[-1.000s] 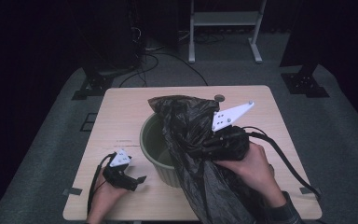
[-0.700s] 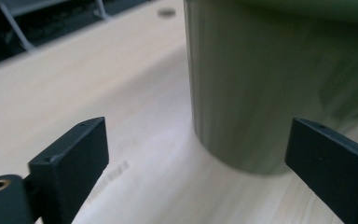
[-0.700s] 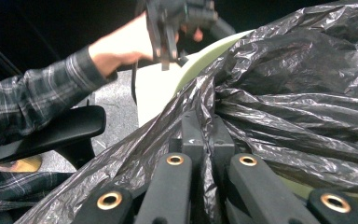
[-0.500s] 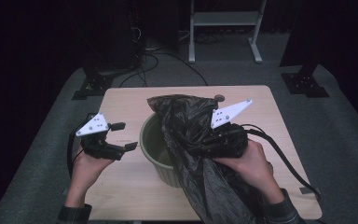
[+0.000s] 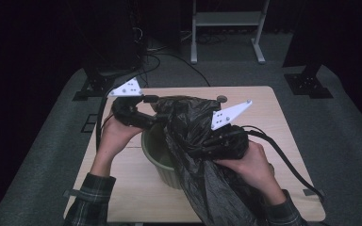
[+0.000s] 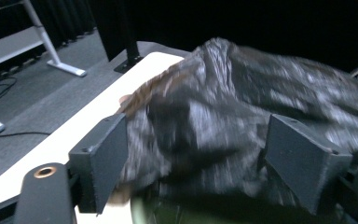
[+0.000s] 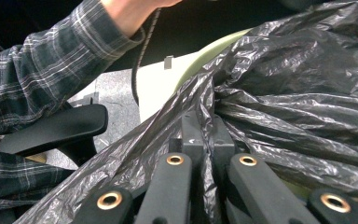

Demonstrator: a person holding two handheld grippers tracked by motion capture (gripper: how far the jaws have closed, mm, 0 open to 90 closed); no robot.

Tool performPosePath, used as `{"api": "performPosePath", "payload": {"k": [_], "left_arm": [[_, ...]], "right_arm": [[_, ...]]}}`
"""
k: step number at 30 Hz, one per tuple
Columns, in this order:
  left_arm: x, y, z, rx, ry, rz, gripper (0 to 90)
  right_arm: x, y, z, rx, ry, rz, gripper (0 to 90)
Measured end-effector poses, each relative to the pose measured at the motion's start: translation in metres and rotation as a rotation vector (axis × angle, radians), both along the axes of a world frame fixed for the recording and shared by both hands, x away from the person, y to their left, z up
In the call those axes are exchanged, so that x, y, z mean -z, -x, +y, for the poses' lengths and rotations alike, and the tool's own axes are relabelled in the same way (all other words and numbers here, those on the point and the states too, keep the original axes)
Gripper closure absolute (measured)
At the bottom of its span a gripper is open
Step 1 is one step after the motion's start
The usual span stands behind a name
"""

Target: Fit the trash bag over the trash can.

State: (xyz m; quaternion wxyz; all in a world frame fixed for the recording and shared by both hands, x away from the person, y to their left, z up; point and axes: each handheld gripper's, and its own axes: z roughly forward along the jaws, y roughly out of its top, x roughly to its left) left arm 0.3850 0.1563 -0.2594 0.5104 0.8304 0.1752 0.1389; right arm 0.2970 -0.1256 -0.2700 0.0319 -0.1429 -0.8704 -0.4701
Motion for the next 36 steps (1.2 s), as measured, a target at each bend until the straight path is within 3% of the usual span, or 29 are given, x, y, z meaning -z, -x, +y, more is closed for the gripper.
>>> {"api": "performPosePath", "payload": {"k": [2,5,7,11,14,19,22,36], "left_arm": [[0.001,-0.007,-0.009,0.022,-0.010,0.022,24.8],[0.008,-0.012,-0.021,0.083,-0.065,0.086,43.9],[0.015,-0.012,-0.025,0.104,-0.113,0.118,54.4],[0.024,-0.006,-0.022,0.141,-0.150,0.169,67.5],[0.031,0.003,-0.017,0.162,-0.173,0.196,70.9],[0.036,0.017,-0.007,0.197,-0.165,0.214,72.2],[0.036,0.023,-0.003,0.204,-0.132,0.209,71.9],[0.037,0.033,-0.003,0.217,-0.134,0.180,67.0]], "right_arm": [[0.000,0.000,0.000,-0.002,0.001,0.000,88.5],[0.000,0.001,0.000,-0.004,0.000,-0.002,88.5],[-0.002,0.001,-0.002,-0.006,-0.003,-0.004,88.5],[-0.005,0.001,-0.005,-0.001,-0.024,-0.012,88.5],[-0.007,0.000,-0.007,0.002,-0.044,-0.017,88.5],[-0.009,-0.009,-0.006,0.027,-0.062,-0.025,88.5],[-0.010,-0.018,-0.001,0.045,-0.057,-0.028,88.5],[-0.007,-0.061,0.029,0.065,-0.060,-0.006,88.5]]}}
